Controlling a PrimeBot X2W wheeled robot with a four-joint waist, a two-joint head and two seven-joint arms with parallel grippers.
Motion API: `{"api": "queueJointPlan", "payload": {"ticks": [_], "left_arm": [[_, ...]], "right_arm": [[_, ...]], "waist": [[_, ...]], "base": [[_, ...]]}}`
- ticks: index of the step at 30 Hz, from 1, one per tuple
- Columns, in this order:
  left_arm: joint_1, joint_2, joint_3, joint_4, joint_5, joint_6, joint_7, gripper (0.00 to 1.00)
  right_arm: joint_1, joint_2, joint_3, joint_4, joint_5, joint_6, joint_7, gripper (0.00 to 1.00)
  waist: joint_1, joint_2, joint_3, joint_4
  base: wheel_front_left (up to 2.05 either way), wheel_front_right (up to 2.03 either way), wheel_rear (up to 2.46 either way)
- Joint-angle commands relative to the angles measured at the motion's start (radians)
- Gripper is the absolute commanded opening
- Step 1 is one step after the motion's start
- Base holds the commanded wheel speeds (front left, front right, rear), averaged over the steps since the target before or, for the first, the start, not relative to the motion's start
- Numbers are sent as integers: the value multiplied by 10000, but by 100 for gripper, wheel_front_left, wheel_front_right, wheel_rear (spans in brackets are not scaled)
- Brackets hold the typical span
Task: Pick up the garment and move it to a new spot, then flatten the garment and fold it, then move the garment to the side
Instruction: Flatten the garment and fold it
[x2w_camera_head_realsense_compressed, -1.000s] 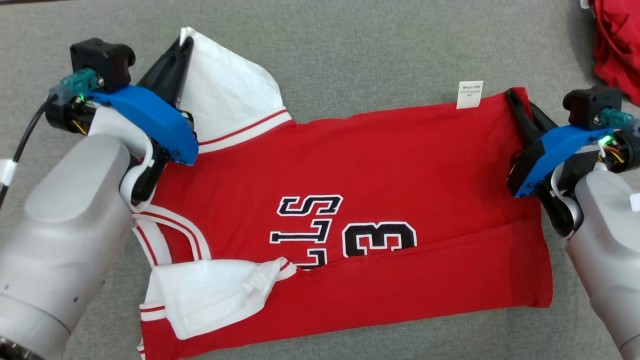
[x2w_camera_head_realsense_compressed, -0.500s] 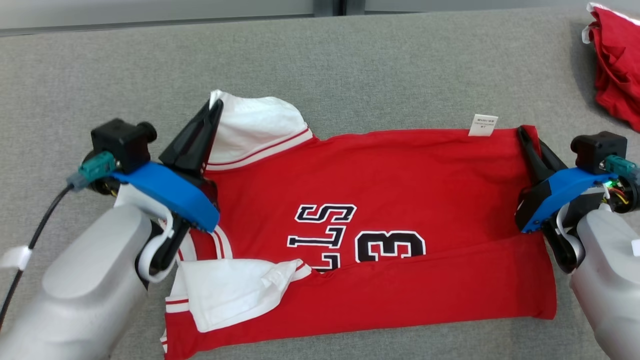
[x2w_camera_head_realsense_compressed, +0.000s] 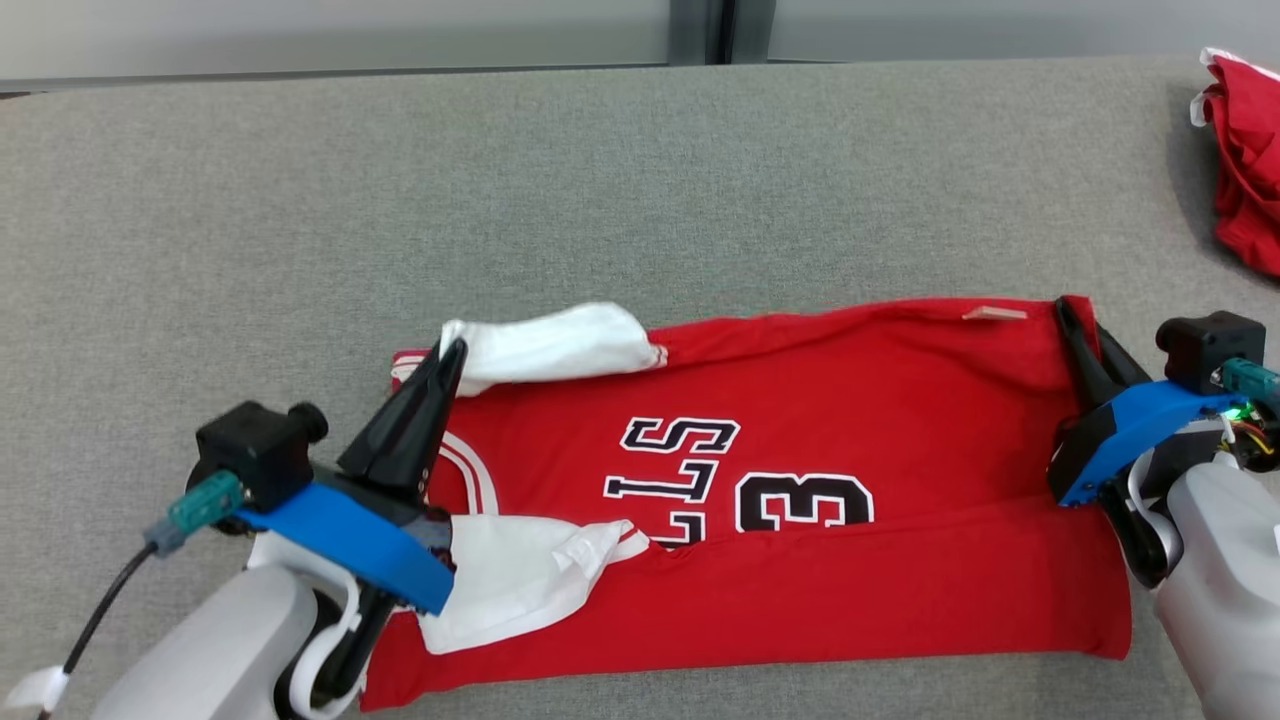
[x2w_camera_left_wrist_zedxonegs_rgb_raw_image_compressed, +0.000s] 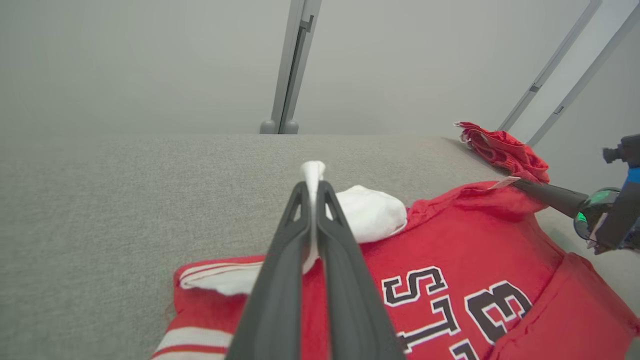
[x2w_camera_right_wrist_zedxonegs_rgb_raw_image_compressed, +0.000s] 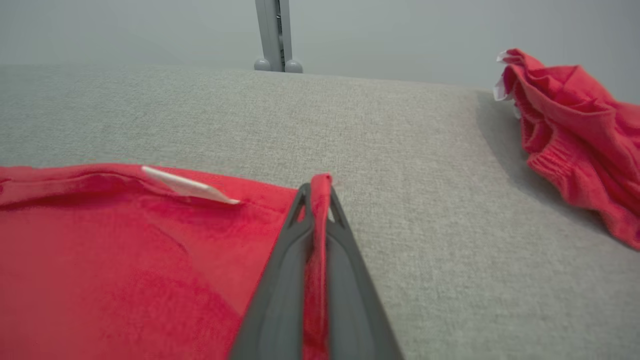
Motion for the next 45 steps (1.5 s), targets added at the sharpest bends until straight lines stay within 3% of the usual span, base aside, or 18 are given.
{"api": "queueJointPlan", "payload": {"ticks": [1,14,23,24,25,26,27,36,41,42,45], "left_arm": [[203,89,71,-125,7,92,-40,0],[1797,15,107,-412,159,501,-40,0],[2714,-289,648,-76,231,430,-42,0],[2801,-340,749,-48,219,446,-42,0],[2874,-385,902,-32,275,487,-42,7],[2942,-412,1007,-16,362,512,-42,55],[3011,-495,1163,-32,418,531,-42,100],[3902,-1350,3084,-600,1696,568,-41,100],[4383,-2238,4929,-1323,3391,897,-41,100],[4549,-2587,5579,-1544,4191,918,-42,100],[4785,-3075,6317,-1713,5228,863,-41,100]], "right_arm": [[181,-33,-39,-69,-58,2,-67,0],[2229,13,-1202,-1947,-591,2,-77,0],[3661,419,-1874,-3313,-986,2,-77,0],[3783,444,-1923,-3422,-1000,2,-77,14],[3906,485,-2003,-3549,-983,2,-77,61],[4017,524,-2081,-3662,-986,2,-77,100],[4119,567,-2168,-3826,-1021,2,-77,100],[5073,802,-2952,-5150,-1210,2,-76,100],[5049,867,-3084,-4672,-1240,2,-72,100],[4937,891,-3019,-4242,-1192,2,-70,100],[4733,952,-2943,-3655,-1127,2,-70,100]], "waist": [[0,0,-33,15],[0,0,-586,261],[0,0,-855,178],[0,0,-884,176],[0,0,-914,177],[0,0,-944,167],[0,0,-973,163],[0,0,-1234,67],[0,0,-1245,92],[0,0,-1236,117],[0,0,-1235,150]], "base": [[0,0,0],[0,0,0],[0,0,0],[0,0,0],[0,0,0],[0,0,0],[0,0,0],[0,0,0],[0,0,0],[0,0,0],[0,0,0]]}}
